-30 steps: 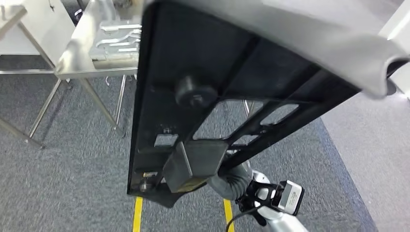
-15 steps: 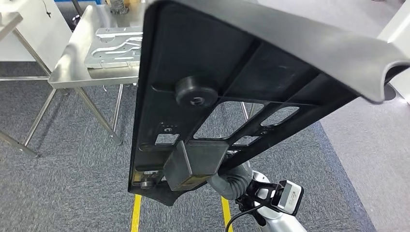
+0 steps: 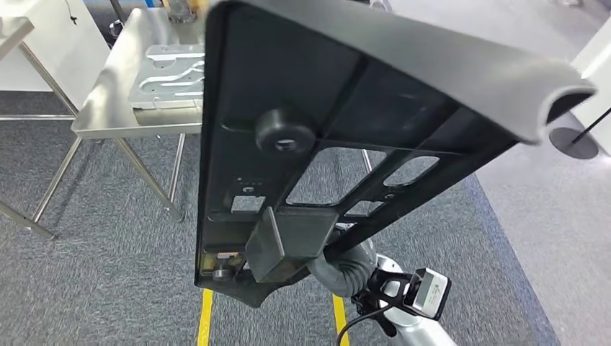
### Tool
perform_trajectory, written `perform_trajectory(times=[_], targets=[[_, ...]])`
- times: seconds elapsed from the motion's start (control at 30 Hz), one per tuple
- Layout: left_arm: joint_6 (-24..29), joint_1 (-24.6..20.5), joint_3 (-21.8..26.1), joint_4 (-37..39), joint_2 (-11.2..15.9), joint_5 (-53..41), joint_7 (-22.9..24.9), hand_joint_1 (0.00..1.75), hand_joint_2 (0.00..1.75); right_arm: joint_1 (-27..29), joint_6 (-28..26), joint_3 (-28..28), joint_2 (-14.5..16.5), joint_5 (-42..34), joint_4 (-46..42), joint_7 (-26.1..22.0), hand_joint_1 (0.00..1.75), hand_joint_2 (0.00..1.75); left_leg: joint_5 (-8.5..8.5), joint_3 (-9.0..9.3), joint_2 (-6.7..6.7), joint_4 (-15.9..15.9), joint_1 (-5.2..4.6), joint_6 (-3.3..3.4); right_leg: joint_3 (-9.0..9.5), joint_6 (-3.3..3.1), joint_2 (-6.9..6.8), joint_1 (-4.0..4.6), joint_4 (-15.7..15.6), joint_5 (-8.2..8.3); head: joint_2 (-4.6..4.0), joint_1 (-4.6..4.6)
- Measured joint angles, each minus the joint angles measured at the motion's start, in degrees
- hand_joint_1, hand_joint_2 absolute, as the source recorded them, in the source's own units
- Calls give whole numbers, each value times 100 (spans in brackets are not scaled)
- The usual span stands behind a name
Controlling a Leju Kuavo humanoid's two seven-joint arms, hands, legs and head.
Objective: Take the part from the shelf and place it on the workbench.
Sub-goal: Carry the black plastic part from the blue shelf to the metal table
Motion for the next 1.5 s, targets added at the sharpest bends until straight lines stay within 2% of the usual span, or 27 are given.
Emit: perform_trajectory(times=[0.07,0.13,0.23,0.27,0.3,0.33,0.4,0.47,0.5,0.57,0.63,0.67,0.73,0.8,0.83,0.87,0.93,0.97,1.0,1.1,1.17,1.27,1.3,1.33,1.37,1.43,1.5], targets=[[0,-1,-3,0,6,-10,-12,0,0,2,-20,-2,4,3,-9,-1,175,175,-20,40,8,71,3,-66,98,-70,2,-15,-74,44,-1,0],[1,-17,-5,0,8,-14,-18,0,0,-6,-26,-3,15,-7,-18,-1,175,175,-95,-64,15,397,14,-116,227,-121,-5,-48,-118,19,-1,-1],[16,-17,-6,0,7,2,-5,0,0,-10,9,-3,29,-28,-23,-1,175,175,-457,-700,18,1383,60,-200,339,-148,-8,-64,-133,-83,-1,-1],[25,-4,-5,0,8,13,3,0,0,-6,25,-3,30,-37,-21,-1,175,175,-546,-897,18,1592,74,-226,381,-144,-2,-68,-133,-127,-1,-1],[32,9,-4,0,9,27,10,0,0,-4,37,-3,30,-48,-20,0,175,175,-545,-1014,19,1624,85,-241,438,-134,6,-76,-133,-176,-1,-1],[39,19,-4,0,9,38,15,0,0,-5,44,-3,30,-58,-20,0,175,175,-427,-1035,21,1456,93,-247,513,-117,13,-85,-132,-233,-1,-1],[54,31,-3,0,9,54,16,0,0,-11,49,-3,37,-77,-17,-1,175,175,123,-890,37,735,102,-234,680,-72,10,-98,-133,-364,-1,-1],[72,39,-1,0,9,56,17,0,0,-23,49,-2,49,-88,-7,1,175,175,496,-772,57,216,76,-180,773,-6,7,-94,-152,-469,0,-1],[79,44,0,0,9,56,20,0,0,-27,49,-1,54,-93,-1,1,175,175,555,-759,60,125,62,-139,797,35,8,-89,-155,-492,0,0],[88,50,1,0,8,56,26,0,0,-36,49,-1,61,-101,1,0,175,175,500,-697,42,89,55,-47,826,116,6,-87,-134,-496,1,-1],[89,51,1,0,7,56,28,0,0,-47,47,-1,62,-102,-3,-2,175,175,448,-569,26,33,69,27,690,170,3,-96,209,-475,0,0],[89,48,0,0,7,55,27,0,0,-49,45,-1,62,-100,-4,-1,175,175,415,-501,19,10,73,51,501,184,2,-102,535,-521,0,1],[90,46,-1,0,7,54,26,0,0,-40,43,-2,61,-99,-3,-1,175,175,317,-391,16,-4,64,81,-10,208,2,-105,1247,-782,-1,0],[90,51,0,0,7,49,26,0,0,-21,43,-3,60,-103,-3,0,175,175,196,-251,6,-4,52,88,-381,222,2,-104,1523,-1003,-1,0],[90,54,1,0,7,45,26,0,0,-15,44,-3,60,-107,-4,0,175,175,127,-158,-1,-4,45,86,-446,218,2,-103,1407,-957,-1,1],[89,55,1,0,7,41,26,0,0,-13,44,-3,60,-110,-5,0,175,175,54,-56,-7,-5,35,79,-432,198,2,-97,1125,-761,-1,1],[88,57,1,2,-1,34,26,0,0,-4,40,-5,60,-114,-7,0,175,175,-92,117,-16,-9,19,49,-340,109,3,-63,431,-104,0,0],[87,52,1,3,-6,31,25,0,0,4,37,-10,59,-114,-8,1,175,175,-158,179,-22,-12,15,21,-303,62,6,-37,199,133,0,1],[87,47,2,5,-11,27,23,0,0,13,34,-16,58,-114,-15,1,175,175,-204,235,-27,-8,16,-12,-280,20,11,-13,77,268,0,2],[90,25,2,6,-10,17,17,0,0,7,32,-28,63,-115,-69,-2,175,175,-205,305,-19,132,26,-122,-104,-86,28,-11,-23,208,0,3],[92,1,1,6,-11,11,16,0,0,-12,28,-29,72,-114,-96,-2,175,175,-233,86,-3,576,37,-169,67,-147,23,-39,-92,144,0,2],[99,2,-1,7,-13,5,15,0,0,-8,-10,-29,78,-104,-102,-1,175,175,-605,-593,9,1483,66,-222,252,-174,24,-46,-115,-14,-1,2],[103,13,-1,7,-10,5,15,0,0,-1,-32,-29,78,-100,-103,-1,175,175,-711,-768,10,1592,75,-236,325,-171,33,-48,-115,-78,-1,2],[106,21,-1,7,-8,5,14,0,0,6,-49,-29,78,-100,-108,-1,175,175,-717,-868,12,1537,81,-248,410,-164,42,-51,-115,-146,-1,2],[107,27,-1,7,-6,5,14,0,0,11,-54,-29,78,-111,-117,-1,175,175,-581,-886,14,1314,83,-253,504,-153,48,-55,-115,-218,-1,2],[107,43,1,7,2,5,13,0,0,22,-15,-31,78,-167,-139,-1,175,175,63,-813,13,618,77,-236,678,-121,51,-53,-108,-370,-1,4],[107,61,3,7,16,4,12,0,0,46,57,-42,79,-234,-161,0,175,175,524,-760,8,170,50,-185,753,-66,71,-44,-132,-482,0,3]])
